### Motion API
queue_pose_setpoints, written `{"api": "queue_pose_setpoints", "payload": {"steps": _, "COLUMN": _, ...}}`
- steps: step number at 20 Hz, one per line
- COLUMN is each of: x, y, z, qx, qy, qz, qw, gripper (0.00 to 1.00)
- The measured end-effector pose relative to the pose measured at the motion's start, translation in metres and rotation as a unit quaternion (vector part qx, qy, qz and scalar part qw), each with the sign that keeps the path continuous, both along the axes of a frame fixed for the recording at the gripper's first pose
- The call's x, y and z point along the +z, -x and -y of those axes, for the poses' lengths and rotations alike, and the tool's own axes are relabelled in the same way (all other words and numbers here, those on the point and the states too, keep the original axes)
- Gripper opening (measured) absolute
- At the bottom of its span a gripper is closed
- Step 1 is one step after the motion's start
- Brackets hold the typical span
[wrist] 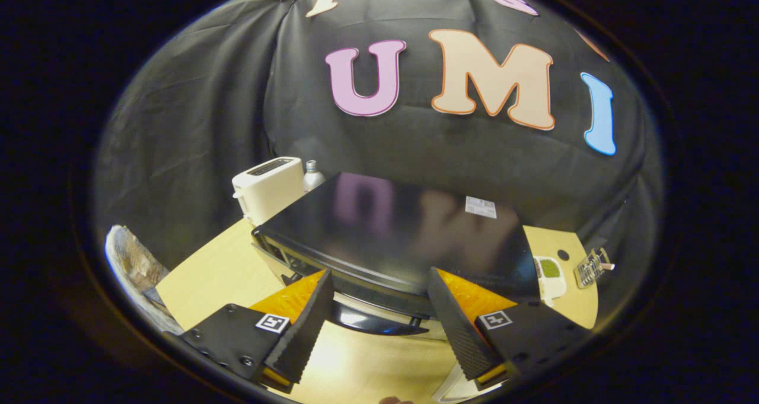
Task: Open the toaster oven, put the food inside, and close the toaster oven door.
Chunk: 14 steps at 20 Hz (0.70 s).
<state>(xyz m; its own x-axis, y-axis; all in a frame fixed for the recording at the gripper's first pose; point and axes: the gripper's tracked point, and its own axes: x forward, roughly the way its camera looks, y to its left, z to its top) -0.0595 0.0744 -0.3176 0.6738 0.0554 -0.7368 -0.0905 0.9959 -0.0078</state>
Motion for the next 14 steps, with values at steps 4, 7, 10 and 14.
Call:
{"api": "queue_pose_setpoints", "payload": {"steps": 4, "x": -0.019, "y": 0.048, "z": -0.014, "qx": -0.021, "qy": -0.073, "qz": -0.079, "qw": 0.994, "gripper": 1.00}}
{"api": "queue_pose_setpoints", "payload": {"steps": 7, "x": -0.037, "y": 0.086, "z": -0.024, "qx": -0.011, "qy": -0.093, "qz": -0.122, "qw": 0.988, "gripper": 0.99}}
{"api": "queue_pose_setpoints", "payload": {"steps": 10, "x": -0.051, "y": 0.127, "z": -0.031, "qx": 0.003, "qy": -0.091, "qz": -0.165, "qw": 0.982, "gripper": 0.99}}
{"api": "queue_pose_setpoints", "payload": {"steps": 14, "x": -0.064, "y": 0.140, "z": -0.035, "qx": 0.028, "qy": -0.077, "qz": -0.170, "qw": 0.982, "gripper": 0.99}}
